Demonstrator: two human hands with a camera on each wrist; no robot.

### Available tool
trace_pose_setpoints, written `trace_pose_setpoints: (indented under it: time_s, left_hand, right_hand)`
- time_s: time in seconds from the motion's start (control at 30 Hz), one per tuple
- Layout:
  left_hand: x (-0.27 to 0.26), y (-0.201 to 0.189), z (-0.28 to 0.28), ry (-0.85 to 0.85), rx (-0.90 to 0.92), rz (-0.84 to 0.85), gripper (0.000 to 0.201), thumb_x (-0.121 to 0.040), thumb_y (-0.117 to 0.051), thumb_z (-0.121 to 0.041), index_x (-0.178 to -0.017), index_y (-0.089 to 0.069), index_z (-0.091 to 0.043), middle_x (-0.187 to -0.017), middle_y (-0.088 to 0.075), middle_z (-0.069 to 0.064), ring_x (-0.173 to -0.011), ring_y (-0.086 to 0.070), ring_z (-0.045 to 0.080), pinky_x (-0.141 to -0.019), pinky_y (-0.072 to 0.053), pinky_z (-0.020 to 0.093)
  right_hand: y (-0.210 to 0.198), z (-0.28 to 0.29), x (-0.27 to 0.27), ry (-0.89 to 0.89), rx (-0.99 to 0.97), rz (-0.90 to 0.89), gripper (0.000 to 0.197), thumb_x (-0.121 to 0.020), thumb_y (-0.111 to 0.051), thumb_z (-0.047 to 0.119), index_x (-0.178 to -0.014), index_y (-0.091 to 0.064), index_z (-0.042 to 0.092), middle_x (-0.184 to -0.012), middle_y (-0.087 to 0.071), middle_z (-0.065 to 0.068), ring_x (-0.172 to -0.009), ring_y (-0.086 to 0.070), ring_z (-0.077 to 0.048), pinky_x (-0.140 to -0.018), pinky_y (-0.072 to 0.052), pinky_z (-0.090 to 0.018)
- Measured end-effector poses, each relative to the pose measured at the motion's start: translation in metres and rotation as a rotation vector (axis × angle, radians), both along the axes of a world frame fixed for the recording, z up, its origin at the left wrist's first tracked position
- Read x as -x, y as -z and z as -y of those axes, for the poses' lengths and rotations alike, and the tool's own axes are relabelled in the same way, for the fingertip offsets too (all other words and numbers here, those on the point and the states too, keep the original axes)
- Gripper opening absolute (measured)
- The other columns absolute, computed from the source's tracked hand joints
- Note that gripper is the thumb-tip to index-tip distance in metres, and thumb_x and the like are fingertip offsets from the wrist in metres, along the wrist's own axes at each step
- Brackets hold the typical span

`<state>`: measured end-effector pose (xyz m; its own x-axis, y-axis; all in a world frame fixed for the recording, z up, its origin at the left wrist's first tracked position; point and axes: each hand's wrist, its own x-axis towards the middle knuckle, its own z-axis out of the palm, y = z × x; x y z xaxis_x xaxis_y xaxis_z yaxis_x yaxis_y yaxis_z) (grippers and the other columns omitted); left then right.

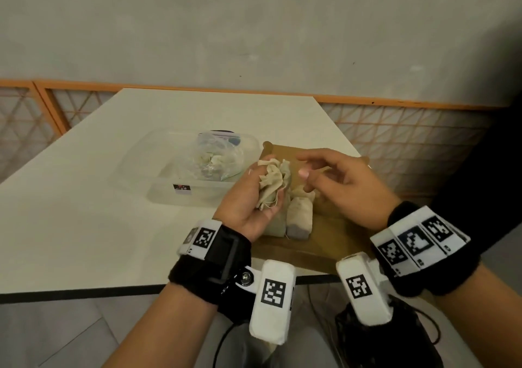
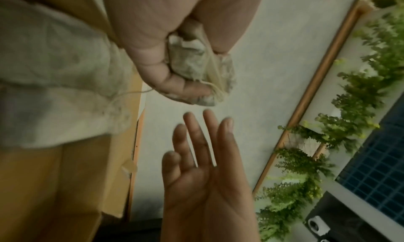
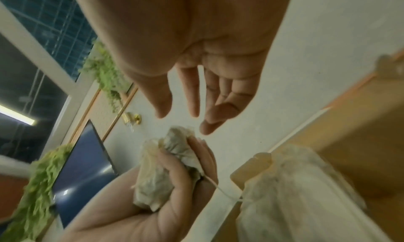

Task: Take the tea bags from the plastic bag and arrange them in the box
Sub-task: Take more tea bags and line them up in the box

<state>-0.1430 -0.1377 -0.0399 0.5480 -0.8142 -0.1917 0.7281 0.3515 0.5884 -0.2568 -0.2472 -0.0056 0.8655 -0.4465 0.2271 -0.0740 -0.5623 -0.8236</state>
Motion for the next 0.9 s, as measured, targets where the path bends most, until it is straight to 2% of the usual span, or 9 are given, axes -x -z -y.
trace_pose_setpoints:
  time_s: [0.13,0.2,0.27,0.33,0.4,0.53,0.67,0.8,0.9]
  left_hand:
    - [0.005,0.015,-0.007,-0.087,-0.099,0.330,0.019,-0.094,-0.052,-0.010,-0.108,-0.062,-0.016,-0.082,-0.064,0.006,-0.060,-0.061,0.011,-0.048,-0.049,0.019]
    - [0.010,0.019,-0.006,-0.075,-0.125,0.395,0.022,-0.093,-0.054,-0.007,-0.111,-0.063,-0.014,-0.084,-0.064,0.009,-0.058,-0.061,0.010,-0.047,-0.047,0.019]
    - [0.011,0.019,-0.004,-0.069,-0.119,0.391,0.021,-0.092,-0.054,-0.006,-0.109,-0.063,-0.014,-0.084,-0.064,0.008,-0.058,-0.062,0.010,-0.046,-0.046,0.018]
    - [0.008,0.020,-0.002,-0.070,-0.103,0.354,0.019,-0.092,-0.053,-0.007,-0.107,-0.062,-0.015,-0.083,-0.066,0.008,-0.063,-0.063,0.012,-0.049,-0.046,0.020]
    - [0.005,0.019,0.000,-0.070,-0.066,0.273,0.017,-0.094,-0.051,-0.008,-0.105,-0.060,-0.016,-0.077,-0.069,0.007,-0.067,-0.065,0.015,-0.052,-0.045,0.021]
    - [0.000,0.016,0.004,-0.022,0.027,0.121,0.016,-0.094,-0.048,-0.009,-0.103,-0.059,-0.016,-0.068,-0.067,0.004,-0.061,-0.065,0.012,-0.041,-0.045,0.015]
    - [0.004,0.018,0.002,0.125,-0.004,0.320,0.021,-0.083,-0.055,-0.012,-0.103,-0.061,-0.015,-0.079,-0.068,0.005,-0.061,-0.065,0.010,-0.041,-0.045,0.016]
    - [0.010,0.021,0.001,0.272,-0.046,0.505,0.027,-0.077,-0.058,-0.010,-0.104,-0.063,-0.009,-0.076,-0.068,0.005,-0.063,-0.066,0.013,-0.049,-0.050,0.019]
    - [0.011,0.022,0.002,0.308,-0.065,0.548,0.029,-0.077,-0.058,-0.009,-0.105,-0.065,-0.009,-0.079,-0.067,0.008,-0.064,-0.066,0.015,-0.051,-0.051,0.019]
  right_hand:
    - [0.024,-0.015,0.000,0.108,-0.317,0.025,0.051,-0.067,-0.064,0.050,-0.110,-0.059,0.023,-0.096,-0.066,-0.007,-0.069,-0.064,-0.005,-0.058,-0.052,-0.022]
    - [0.033,-0.014,-0.004,0.111,-0.392,-0.037,0.040,-0.075,-0.067,0.039,-0.108,-0.062,0.017,-0.089,-0.068,-0.006,-0.065,-0.062,-0.005,-0.053,-0.049,-0.017]
    - [0.038,-0.010,-0.006,0.104,-0.538,-0.011,0.016,-0.084,-0.064,0.014,-0.099,-0.066,0.008,-0.078,-0.066,-0.006,-0.059,-0.057,-0.008,-0.049,-0.046,-0.014]
    - [0.043,-0.005,-0.005,0.140,-0.712,0.066,0.011,-0.085,-0.060,0.001,-0.095,-0.065,0.001,-0.073,-0.063,-0.008,-0.058,-0.054,-0.010,-0.047,-0.046,-0.015]
    - [0.048,0.000,0.000,0.190,-0.846,0.152,0.009,-0.085,-0.058,-0.002,-0.092,-0.063,0.002,-0.071,-0.063,-0.009,-0.057,-0.057,-0.011,-0.050,-0.049,-0.017]
    - [0.056,0.003,0.011,0.194,-1.007,0.293,0.013,-0.086,-0.054,-0.002,-0.083,-0.058,0.010,-0.071,-0.070,-0.006,-0.064,-0.068,-0.014,-0.060,-0.055,-0.022]
    - [0.058,0.003,0.008,0.209,-0.974,0.347,0.009,-0.085,-0.058,0.006,-0.081,-0.059,0.014,-0.078,-0.069,-0.004,-0.068,-0.064,-0.015,-0.056,-0.052,-0.020]
    - [0.063,0.003,0.006,0.317,-0.854,0.372,0.008,-0.085,-0.062,0.012,-0.078,-0.064,0.014,-0.078,-0.066,-0.004,-0.068,-0.055,-0.014,-0.054,-0.045,-0.020]
    - [0.065,0.005,0.006,0.347,-0.858,0.408,0.009,-0.087,-0.060,0.016,-0.081,-0.066,0.012,-0.081,-0.065,-0.008,-0.071,-0.056,-0.016,-0.056,-0.050,-0.020]
